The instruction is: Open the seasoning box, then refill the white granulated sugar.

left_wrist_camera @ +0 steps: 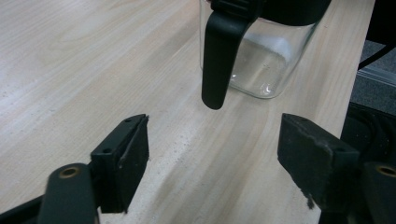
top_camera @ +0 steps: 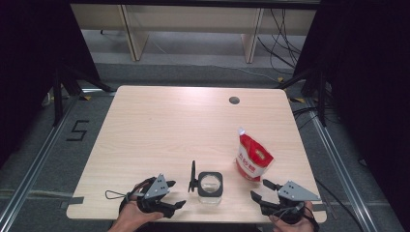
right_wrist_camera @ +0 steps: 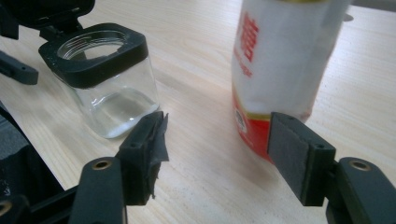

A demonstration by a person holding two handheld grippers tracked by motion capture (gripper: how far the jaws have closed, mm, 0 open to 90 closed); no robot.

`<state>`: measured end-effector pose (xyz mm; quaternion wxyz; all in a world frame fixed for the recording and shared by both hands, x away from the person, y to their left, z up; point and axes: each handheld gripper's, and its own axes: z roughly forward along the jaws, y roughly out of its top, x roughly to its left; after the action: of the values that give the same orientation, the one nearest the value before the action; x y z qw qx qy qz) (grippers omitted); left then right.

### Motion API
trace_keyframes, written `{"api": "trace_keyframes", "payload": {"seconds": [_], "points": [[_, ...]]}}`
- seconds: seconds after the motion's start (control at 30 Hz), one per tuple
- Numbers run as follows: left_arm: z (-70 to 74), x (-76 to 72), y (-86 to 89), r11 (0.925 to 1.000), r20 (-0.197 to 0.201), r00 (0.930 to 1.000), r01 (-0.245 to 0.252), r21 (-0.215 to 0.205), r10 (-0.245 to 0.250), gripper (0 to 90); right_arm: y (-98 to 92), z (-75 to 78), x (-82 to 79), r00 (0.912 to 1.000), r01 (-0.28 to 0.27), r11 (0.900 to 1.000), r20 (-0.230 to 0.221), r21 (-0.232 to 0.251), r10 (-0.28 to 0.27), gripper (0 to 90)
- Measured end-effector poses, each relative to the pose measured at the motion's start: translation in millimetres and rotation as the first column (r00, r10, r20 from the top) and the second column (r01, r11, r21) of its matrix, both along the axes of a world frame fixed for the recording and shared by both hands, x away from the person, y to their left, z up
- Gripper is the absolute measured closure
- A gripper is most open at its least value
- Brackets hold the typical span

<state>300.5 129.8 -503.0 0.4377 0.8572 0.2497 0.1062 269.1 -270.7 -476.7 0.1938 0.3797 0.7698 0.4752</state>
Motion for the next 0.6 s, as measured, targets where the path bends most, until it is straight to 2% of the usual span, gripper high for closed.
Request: {"api": "trace_keyframes", "payload": {"seconds": [0.03, 0.1, 0.17, 0.23, 0.27, 0.33, 0.43, 0.5, 0.53, 0.57, 0.6], "points": [[0.7, 0.0, 0.2, 0.9999, 0.007, 1.0, 0.004, 0.014, -0.004, 21.7, -1.6, -0.3, -0.3, 0.9999, 0.007, 1.0, -0.012, 0.002, -0.007, 36.8], [0.4, -2.1, -2.2, 1.0, -0.005, 1.0, -0.006, -0.003, 0.006, 17.9, -4.0, -2.1, 1.1, 0.9997, 0.025, 1.0, -0.001, 0.008, -0.025, 33.0], [0.0, -2.5, -2.5, 1.0, -0.006, 1.0, -0.008, 0.002, 0.008, 15.8, -6.0, -4.5, 2.5, 0.9987, 0.049, 0.999, -0.016, 0.015, -0.048, 29.3], [-0.8, -3.0, -3.5, 0.9998, -0.01, 0.9998, 0.018, -0.001, -0.018, 15.2, -7.3, -6.2, 3.1, 0.9957, 0.083, 0.996, -0.043, 0.037, -0.082, 24.4], [-0.2, -2.8, -3.6, 0.9993, -0.012, 0.9992, 0.038, -0.002, -0.038, 14.9, -9.6, -6.7, 5.6, 0.9967, 0.076, 0.996, -0.032, 0.041, -0.075, 22.1], [-1.0, -3.8, -5.0, 0.9991, -0.001, 0.9993, 0.039, -0.016, -0.039, 14.9, -11.1, -7.1, 5.3, 0.9939, 0.102, 0.992, -0.05, 0.074, -0.098, 19.2], [-1.0, -3.0, -5.1, 0.9983, 0.005, 0.9984, 0.057, -0.009, -0.057, 14.9, -12.7, -8.7, 7.2, 0.9937, 0.105, 0.992, -0.048, 0.074, -0.102, 17.5], [0.2, -2.9, -4.8, 0.9977, 0.002, 0.9977, 0.068, 0.001, -0.068, 14.9, -13.5, -8.9, 7.4, 0.994, 0.097, 0.994, -0.056, 0.057, -0.094, 17.1], [1.0, -3.9, -5.4, 0.9981, 0.014, 0.998, 0.061, -0.008, -0.061, 14.9, -11.2, -10.8, 8.5, 0.9953, 0.094, 0.993, -0.03, 0.075, -0.092, 16.5], [0.8, -4.6, -6.0, 0.9984, 0.024, 0.9983, 0.053, -0.022, -0.053, 14.9, -10.4, -10.4, 7.9, 0.9947, 0.099, 0.992, -0.033, 0.08, -0.097, 16.5], [2.5, -3.6, -4.1, 0.9979, 0.02, 0.9977, 0.065, -0.004, -0.065, 15.0, -12.6, -8.5, 8.4, 0.9961, 0.086, 0.995, -0.021, 0.049, -0.085, 16.4]]}}
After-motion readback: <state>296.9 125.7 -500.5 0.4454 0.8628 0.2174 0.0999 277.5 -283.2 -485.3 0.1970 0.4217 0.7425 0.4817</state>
